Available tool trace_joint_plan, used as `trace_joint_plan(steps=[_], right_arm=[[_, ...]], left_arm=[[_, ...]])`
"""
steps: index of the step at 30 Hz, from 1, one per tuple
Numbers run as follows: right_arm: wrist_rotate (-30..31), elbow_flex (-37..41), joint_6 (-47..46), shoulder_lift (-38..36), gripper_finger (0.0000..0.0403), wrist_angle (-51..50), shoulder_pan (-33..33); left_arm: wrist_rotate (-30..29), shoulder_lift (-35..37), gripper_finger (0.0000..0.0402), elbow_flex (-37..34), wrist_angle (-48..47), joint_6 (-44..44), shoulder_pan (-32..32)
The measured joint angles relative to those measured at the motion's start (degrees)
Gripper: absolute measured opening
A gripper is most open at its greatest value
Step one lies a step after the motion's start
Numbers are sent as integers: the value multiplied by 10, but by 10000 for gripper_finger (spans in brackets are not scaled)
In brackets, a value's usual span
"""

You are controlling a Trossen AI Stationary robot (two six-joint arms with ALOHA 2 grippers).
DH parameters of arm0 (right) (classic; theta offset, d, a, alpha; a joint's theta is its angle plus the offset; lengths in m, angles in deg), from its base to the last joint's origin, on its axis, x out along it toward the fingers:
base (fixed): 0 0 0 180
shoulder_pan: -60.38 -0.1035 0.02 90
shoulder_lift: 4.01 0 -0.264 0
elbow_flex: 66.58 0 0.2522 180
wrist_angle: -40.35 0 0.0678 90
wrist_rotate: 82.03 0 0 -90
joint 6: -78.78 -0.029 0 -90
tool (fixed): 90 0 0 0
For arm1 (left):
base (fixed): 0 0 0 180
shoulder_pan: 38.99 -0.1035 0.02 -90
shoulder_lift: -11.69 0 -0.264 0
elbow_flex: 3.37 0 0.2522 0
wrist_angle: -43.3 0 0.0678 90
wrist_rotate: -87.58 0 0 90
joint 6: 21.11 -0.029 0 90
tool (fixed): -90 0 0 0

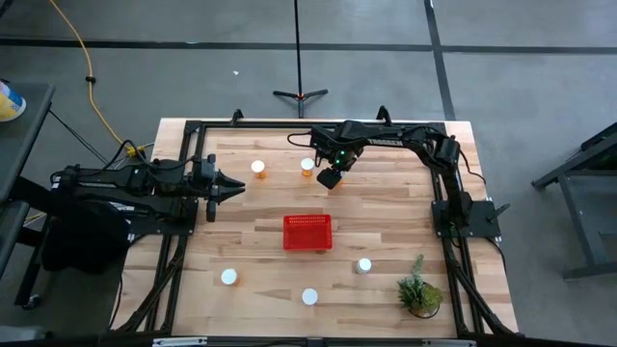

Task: Pick and place pill bottles into a basket
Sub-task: Put the orange pill bottle into the red basket

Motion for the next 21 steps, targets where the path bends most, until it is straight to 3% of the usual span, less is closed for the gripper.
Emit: trace_joint_plan(steps=[7, 15, 21], right_arm=[[0, 0, 0, 0, 198, 0, 0], [0, 0, 0, 0, 218, 0, -5], [0, 0, 0, 0, 197, 0, -15]], left_arm=[[0, 0, 104, 0, 0, 0, 0], [0, 0, 104, 0, 0, 0, 0], [0, 0, 104, 0, 0, 0, 0]])
